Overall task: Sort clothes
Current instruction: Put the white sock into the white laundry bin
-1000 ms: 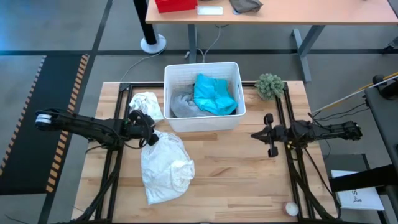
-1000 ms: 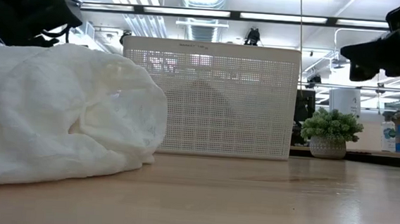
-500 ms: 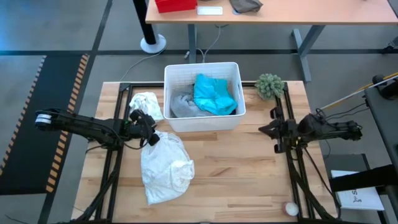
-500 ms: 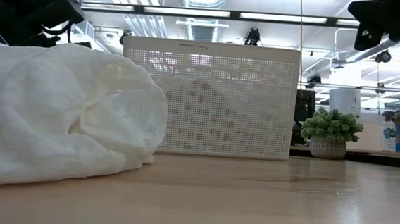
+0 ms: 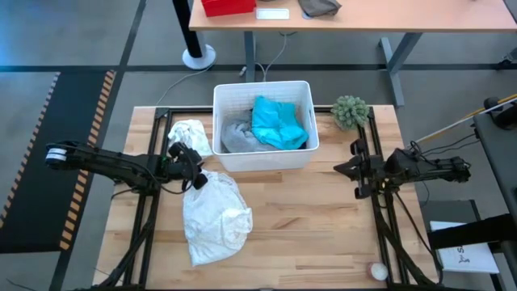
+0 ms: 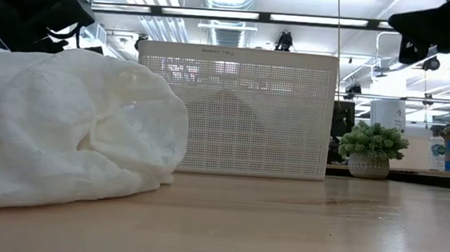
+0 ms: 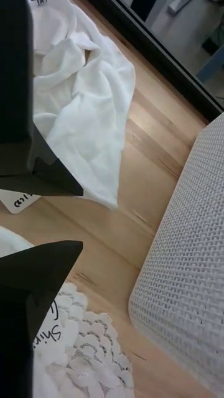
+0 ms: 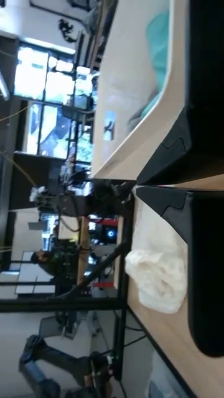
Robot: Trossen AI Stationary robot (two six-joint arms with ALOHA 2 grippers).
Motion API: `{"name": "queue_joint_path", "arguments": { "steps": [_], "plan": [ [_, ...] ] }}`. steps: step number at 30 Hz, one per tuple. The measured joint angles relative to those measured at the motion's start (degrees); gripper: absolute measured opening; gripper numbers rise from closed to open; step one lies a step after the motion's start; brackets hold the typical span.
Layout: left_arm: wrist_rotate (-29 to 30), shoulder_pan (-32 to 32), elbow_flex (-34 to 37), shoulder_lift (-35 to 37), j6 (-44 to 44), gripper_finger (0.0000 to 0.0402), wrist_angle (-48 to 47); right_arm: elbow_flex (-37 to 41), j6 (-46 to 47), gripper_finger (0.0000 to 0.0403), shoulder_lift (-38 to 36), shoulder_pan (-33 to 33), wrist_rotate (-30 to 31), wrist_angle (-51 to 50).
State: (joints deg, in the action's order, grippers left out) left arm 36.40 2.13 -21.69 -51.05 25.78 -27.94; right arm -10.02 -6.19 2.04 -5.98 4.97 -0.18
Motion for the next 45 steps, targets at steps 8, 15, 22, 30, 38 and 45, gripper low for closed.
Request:
{"name": "queue_joint_path", "arguments": {
  "steps": [8, 15, 22, 30, 38, 45],
  "plan": [
    [0.0, 0.0, -0.02, 0.02, 0.0, 0.0114, 0.13, 0.0, 0.29, 0.0, 0.02, 0.02, 0.13, -0.04],
    [0.0, 0.0, -0.02, 0.02, 0.0, 0.0114, 0.13, 0.17, -2.53, 0.0, 0.02, 0.02, 0.15, -1.83],
    [0.02, 0.0, -0.02, 0.02, 0.01, 0.0114, 0.5, 1.86, 3.02, 0.0, 0.04, 0.02, 0.0, -2.63],
    [0.02, 0.0, -0.02, 0.02, 0.0, 0.0114, 0.81, 3.41, -0.35, 0.0, -1.73, 0.01, -0.47, -5.45],
    [0.0, 0.0, 0.0, 0.04, -0.37, 0.0114, 0.98, 9.27, -0.83, 0.0, -2.01, 0.02, -0.43, 1.65],
    [-0.04, -1.57, 0.0, -0.17, 1.41, 0.0114, 0.79, 9.27, -2.77, 0.0, -1.89, 0.02, -0.35, 2.15]
  ]
}}
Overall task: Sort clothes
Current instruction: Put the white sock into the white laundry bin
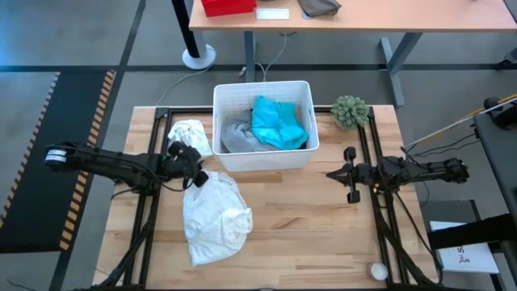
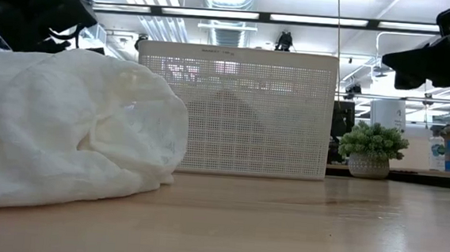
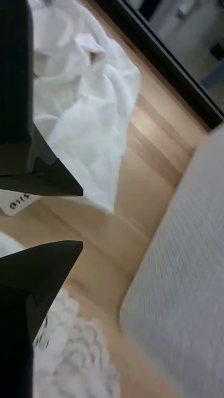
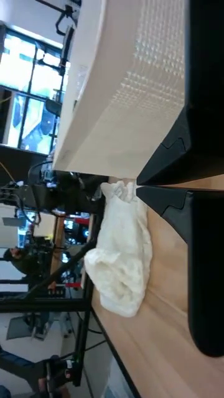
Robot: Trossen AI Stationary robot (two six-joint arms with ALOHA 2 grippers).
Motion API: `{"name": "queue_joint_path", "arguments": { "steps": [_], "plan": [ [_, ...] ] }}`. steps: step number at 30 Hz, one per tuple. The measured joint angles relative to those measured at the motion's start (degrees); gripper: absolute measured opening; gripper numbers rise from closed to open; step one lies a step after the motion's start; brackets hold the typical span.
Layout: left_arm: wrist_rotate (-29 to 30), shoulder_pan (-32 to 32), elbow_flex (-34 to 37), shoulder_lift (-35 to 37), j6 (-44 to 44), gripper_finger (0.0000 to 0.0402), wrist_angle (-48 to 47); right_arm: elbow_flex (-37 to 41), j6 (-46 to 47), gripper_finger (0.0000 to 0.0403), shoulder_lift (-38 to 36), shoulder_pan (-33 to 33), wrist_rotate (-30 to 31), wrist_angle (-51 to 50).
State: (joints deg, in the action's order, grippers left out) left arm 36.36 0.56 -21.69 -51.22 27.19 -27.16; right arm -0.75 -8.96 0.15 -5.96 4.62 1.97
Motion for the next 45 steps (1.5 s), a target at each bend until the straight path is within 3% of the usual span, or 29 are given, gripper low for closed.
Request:
{"name": "queue_joint_path", "arguments": {
  "steps": [4, 8, 19, 24, 29, 35, 45],
  "plan": [
    [-0.07, -3.63, 0.0, -1.14, 1.79, 0.0114, -0.3, 0.0, 1.06, 0.0, 0.9, 0.0, -0.03, -0.15],
    [-5.63, -8.51, -0.02, -3.78, -0.48, 0.0124, 0.54, 0.02, 3.4, 0.0, 1.17, 0.0, -0.04, -0.15],
    [-7.15, -14.82, 0.0, -11.68, -6.98, 0.0212, 7.78, 0.07, 4.46, 0.0, 1.14, 0.0, -0.04, -0.06],
    [-8.63, -17.35, -0.01, -16.62, -7.22, 0.0224, 7.98, 0.08, 4.45, 0.0, 1.13, 0.0, -0.04, -0.06],
    [-8.66, -18.77, -0.33, -21.09, -5.9, 0.017, 8.79, 0.09, 4.43, 0.0, 1.13, 0.0, -0.04, -0.04],
    [-8.68, -18.91, -0.09, -20.29, -4.37, 0.0021, 8.29, 0.11, 4.36, 0.0, 1.13, 0.0, -0.03, -0.04],
    [-8.83, -18.21, 0.11, -6.03, -2.22, 0.0002, 3.83, 0.13, 4.35, 0.0, 1.14, 0.0, -0.02, -0.04]
  ]
}}
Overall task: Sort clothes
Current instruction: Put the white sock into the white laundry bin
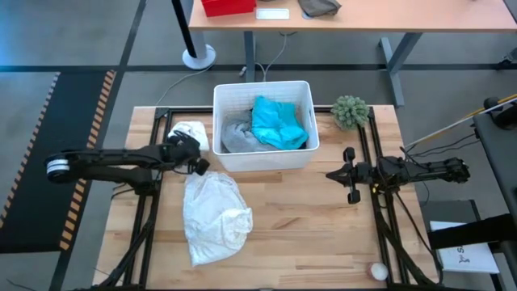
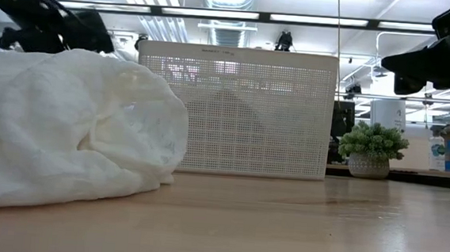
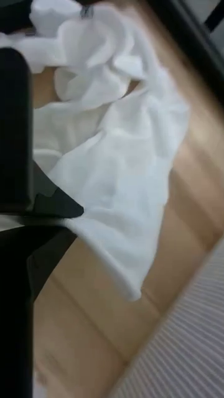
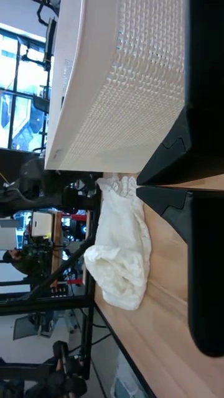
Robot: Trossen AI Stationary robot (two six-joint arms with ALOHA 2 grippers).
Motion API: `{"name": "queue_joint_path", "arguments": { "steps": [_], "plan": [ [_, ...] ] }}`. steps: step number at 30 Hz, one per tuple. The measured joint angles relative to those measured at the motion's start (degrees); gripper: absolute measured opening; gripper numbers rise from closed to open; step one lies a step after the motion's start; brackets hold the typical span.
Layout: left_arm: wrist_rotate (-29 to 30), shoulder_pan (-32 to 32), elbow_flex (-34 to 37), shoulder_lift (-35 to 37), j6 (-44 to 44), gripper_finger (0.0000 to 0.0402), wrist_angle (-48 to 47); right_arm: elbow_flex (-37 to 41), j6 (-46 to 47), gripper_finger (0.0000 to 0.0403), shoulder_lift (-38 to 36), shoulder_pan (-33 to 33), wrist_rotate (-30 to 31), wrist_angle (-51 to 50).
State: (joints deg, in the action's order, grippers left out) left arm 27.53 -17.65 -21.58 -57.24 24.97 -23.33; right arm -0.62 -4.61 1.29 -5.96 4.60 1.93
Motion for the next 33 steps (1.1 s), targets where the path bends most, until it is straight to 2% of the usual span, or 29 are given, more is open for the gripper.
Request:
{"name": "queue_joint_path", "arguments": {
  "steps": [10, 17, 21, 26, 33],
  "plan": [
    [0.02, 0.09, -0.34, 17.51, -0.35, 0.0001, -1.02, 0.0, 0.01, 0.0, -0.01, 0.0, -0.02, 0.0],
    [3.96, 0.09, -6.71, 25.41, -4.23, 0.0, -3.61, 0.0, 0.05, 0.0, 0.01, 0.0, -0.02, 0.0],
    [8.96, 0.09, -13.0, 26.62, -7.69, 0.0, -6.27, 0.0, 0.07, 0.0, 0.01, 0.0, -0.02, 0.0],
    [9.34, 0.09, -21.76, 25.03, -12.88, 0.0, -6.34, 0.02, 0.02, 0.0, 0.01, 0.0, -0.02, 0.0],
    [9.37, 0.09, -35.7, 18.43, -20.82, 0.0, -6.39, 0.02, 0.05, 0.0, 0.0, 0.0, -0.02, 0.02]
  ]
}}
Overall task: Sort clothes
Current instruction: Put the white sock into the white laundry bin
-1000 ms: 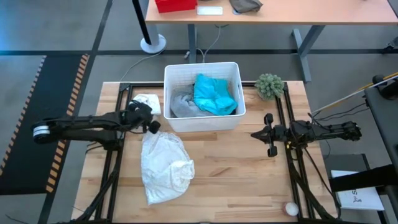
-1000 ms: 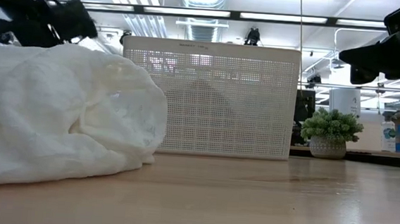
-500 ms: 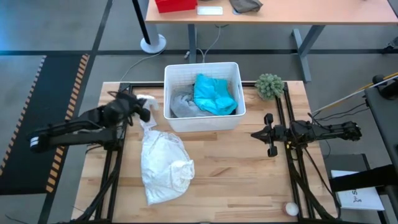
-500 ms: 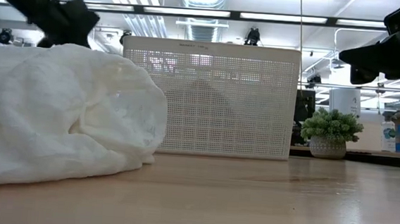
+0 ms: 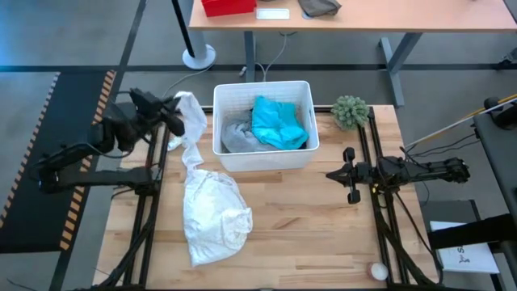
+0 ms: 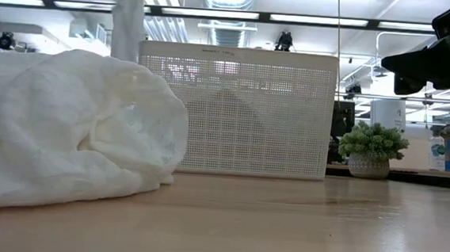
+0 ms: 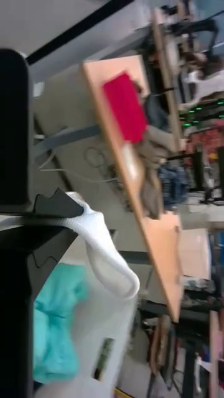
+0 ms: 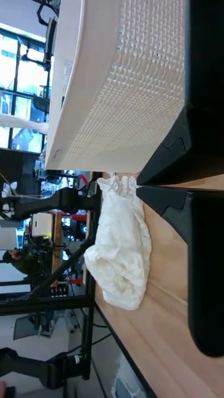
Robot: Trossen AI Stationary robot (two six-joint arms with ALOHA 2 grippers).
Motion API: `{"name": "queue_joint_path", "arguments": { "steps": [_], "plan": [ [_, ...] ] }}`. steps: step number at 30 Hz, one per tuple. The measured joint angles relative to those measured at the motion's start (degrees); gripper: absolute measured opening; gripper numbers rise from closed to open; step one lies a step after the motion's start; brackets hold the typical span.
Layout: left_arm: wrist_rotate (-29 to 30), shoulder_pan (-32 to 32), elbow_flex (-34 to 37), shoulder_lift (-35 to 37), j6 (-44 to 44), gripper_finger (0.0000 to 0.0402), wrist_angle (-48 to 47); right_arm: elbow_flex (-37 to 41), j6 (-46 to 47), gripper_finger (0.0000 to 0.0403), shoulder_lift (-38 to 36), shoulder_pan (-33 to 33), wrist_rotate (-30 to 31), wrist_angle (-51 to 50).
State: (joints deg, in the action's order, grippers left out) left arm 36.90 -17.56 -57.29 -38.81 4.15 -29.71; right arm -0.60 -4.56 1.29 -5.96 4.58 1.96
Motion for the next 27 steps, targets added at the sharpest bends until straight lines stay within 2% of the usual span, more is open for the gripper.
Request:
{"name": "queue_joint_path", "arguments": {
  "steps": [4, 15, 20, 27],
  "plan": [
    [-0.85, 0.0, -8.51, -4.91, -3.99, 0.0, -0.02, 0.0, 0.01, 0.0, -0.01, 0.0, 0.0, 0.0],
    [-10.2, 0.0, -27.48, -18.96, -8.23, 0.0, 0.58, 0.0, -0.02, 0.0, -0.01, 0.0, 0.0, -0.02],
    [-13.17, 0.61, -31.74, -24.69, -8.94, 0.0, 0.51, 0.0, -0.05, 0.0, -0.01, 0.0, 0.0, 0.0],
    [-13.78, 1.42, -32.64, -31.45, -9.25, 0.0, -0.1, 0.0, -0.03, 0.0, -0.01, 0.0, 0.0, 0.0]
  ]
}}
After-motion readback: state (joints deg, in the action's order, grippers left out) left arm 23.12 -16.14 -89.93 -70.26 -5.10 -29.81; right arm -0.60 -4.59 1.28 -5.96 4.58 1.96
